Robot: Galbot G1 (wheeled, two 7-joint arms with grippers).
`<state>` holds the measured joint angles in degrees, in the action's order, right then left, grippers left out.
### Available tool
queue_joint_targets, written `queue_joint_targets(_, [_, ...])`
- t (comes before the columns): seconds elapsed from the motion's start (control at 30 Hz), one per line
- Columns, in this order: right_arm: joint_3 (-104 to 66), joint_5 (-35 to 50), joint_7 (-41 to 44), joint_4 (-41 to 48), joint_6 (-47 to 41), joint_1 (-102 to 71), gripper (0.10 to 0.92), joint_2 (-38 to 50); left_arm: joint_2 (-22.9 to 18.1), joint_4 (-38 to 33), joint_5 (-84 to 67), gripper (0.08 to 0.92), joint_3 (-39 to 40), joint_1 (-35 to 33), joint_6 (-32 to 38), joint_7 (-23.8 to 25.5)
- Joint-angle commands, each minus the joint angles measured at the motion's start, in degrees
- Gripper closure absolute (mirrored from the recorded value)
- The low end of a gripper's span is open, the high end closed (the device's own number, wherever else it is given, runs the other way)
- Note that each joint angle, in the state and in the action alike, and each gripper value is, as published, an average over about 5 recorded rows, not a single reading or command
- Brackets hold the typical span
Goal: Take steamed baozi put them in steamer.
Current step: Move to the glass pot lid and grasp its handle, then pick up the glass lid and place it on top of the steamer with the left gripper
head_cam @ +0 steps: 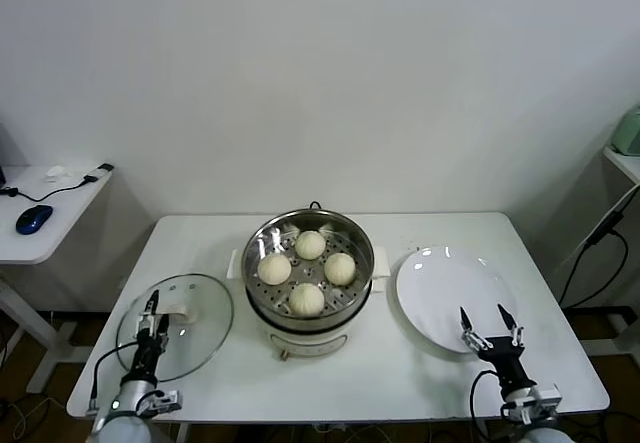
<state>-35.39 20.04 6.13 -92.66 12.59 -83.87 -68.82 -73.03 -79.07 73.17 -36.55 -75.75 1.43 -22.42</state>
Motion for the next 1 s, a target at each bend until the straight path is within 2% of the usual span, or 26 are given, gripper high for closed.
queue_joint_targets(0.03, [0.1,-1.2,0.1,0.3,0.0,0.4,0.203,-0.3,0.2,1.0,0.7,0.29,0.3,1.1,-0.1,0.1])
queue_joint_targets(0.63, [0.2,-2.1,0.1,-0.1,0.0,0.6,0.203,-1.5,-0.7,3.3,0.6,0.809,0.5,1.5,-1.6,-0.3])
queue_joint_targets(0.7, [0.1,-2.2,0.1,-0.3,0.0,0.6,0.203,-1.5,-1.0,2.8,0.5,0.847,0.4,1.3,-1.8,-0.2])
queue_joint_targets(0.8, [0.0,-2.4,0.0,-0.6,-0.1,0.4,0.203,-1.5,-1.2,0.8,-0.1,0.862,0.4,0.4,-2.0,-0.2])
queue_joint_targets(1.0, [-1.0,-4.7,-2.1,-2.0,-1.7,0.1,0.203,-1.2,-1.0,-8.9,-2.9,0.862,-1.5,-1.7,-2.0,1.9])
